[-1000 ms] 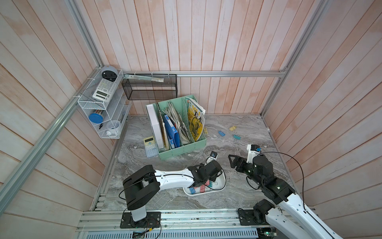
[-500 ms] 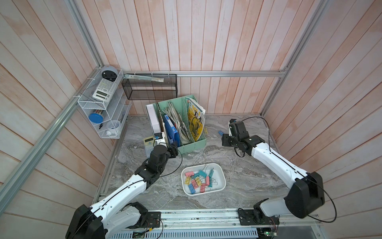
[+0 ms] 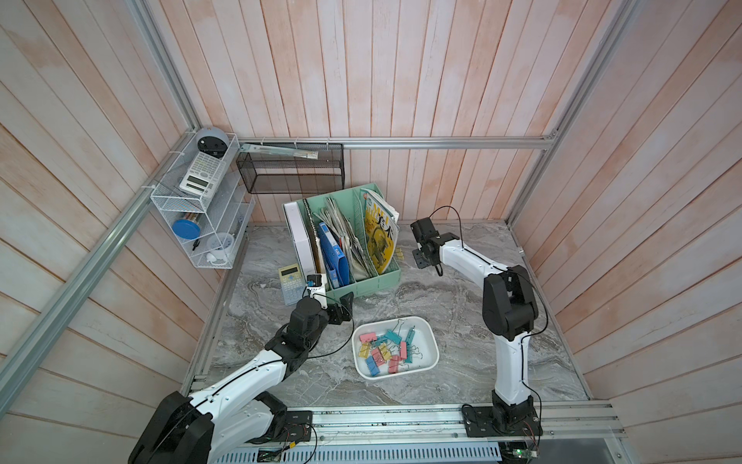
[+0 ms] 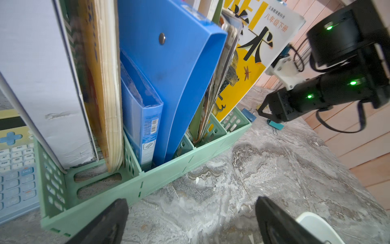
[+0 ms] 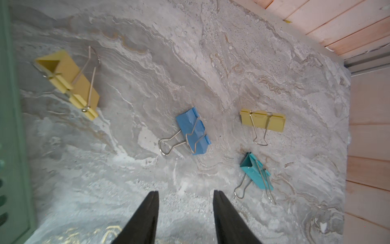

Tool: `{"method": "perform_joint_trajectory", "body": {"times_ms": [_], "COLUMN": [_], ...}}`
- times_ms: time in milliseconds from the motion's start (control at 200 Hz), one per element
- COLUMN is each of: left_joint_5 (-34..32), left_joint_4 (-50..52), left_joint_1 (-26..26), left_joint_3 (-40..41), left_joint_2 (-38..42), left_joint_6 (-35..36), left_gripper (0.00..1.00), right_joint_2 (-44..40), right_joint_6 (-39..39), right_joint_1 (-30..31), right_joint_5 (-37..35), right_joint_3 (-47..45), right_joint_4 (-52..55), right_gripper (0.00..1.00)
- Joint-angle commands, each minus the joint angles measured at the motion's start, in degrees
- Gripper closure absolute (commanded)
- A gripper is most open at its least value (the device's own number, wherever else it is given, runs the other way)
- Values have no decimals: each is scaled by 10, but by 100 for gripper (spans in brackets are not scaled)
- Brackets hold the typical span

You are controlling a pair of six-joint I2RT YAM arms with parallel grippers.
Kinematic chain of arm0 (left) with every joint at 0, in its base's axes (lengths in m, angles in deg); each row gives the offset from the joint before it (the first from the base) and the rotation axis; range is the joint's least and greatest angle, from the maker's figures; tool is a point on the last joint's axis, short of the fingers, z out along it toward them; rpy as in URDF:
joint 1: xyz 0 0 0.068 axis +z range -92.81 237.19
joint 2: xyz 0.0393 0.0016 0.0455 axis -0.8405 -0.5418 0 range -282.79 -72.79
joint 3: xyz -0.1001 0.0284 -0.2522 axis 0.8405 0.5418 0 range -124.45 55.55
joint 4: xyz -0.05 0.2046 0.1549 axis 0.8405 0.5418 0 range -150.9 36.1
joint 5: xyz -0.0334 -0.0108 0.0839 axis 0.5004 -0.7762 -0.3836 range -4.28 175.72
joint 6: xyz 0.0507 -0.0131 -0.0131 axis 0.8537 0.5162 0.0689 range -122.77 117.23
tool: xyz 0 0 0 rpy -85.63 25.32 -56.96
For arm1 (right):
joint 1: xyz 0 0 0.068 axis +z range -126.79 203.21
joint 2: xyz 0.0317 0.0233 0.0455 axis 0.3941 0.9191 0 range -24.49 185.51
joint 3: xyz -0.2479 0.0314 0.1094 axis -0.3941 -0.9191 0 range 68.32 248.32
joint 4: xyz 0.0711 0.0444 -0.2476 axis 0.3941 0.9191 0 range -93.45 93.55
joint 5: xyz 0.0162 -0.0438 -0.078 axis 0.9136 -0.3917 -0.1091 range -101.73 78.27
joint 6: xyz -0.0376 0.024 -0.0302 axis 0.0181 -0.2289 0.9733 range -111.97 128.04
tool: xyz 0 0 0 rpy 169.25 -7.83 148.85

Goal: Put the binder clips in the storage box
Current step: Pick up the binder clip at the center of the board.

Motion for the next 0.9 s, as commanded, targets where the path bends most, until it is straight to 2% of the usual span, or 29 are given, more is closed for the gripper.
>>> {"method": "perform_joint_trajectory", "body": {"times_ms": [0,200,355,505,675,780,895], "left_joint_5": [10,12,7,10,10,9,16], "left_joint_4": [-20,-20,-20,-25,-26,-27,-36], "left_joint_1": [0,0,0,1,0,0,0], "left_joint_3": [1,-1,-1,2,1,2,8], "left_joint_2": [10,7,7,6,4,8,13], "left_joint_6": [11,9,10,9,11,12,11], "left_gripper": [0,0,0,0,0,0,0], "right_joint_2": [33,90,125,133,116,91,31], "right_joint_6": [37,51,51,57,51,33,7], "right_joint_1": [-4,-9,-11,-11,-11,-11,-12], "right_joint_5": [-32,-31,-31,-37,-40,-48,-51], "right_joint_3": [42,104,147,155,138,116,44], "right_joint_4": [32,42,68,73,74,91,82], "right_gripper": [56,61,73,79,93,97,100]}}
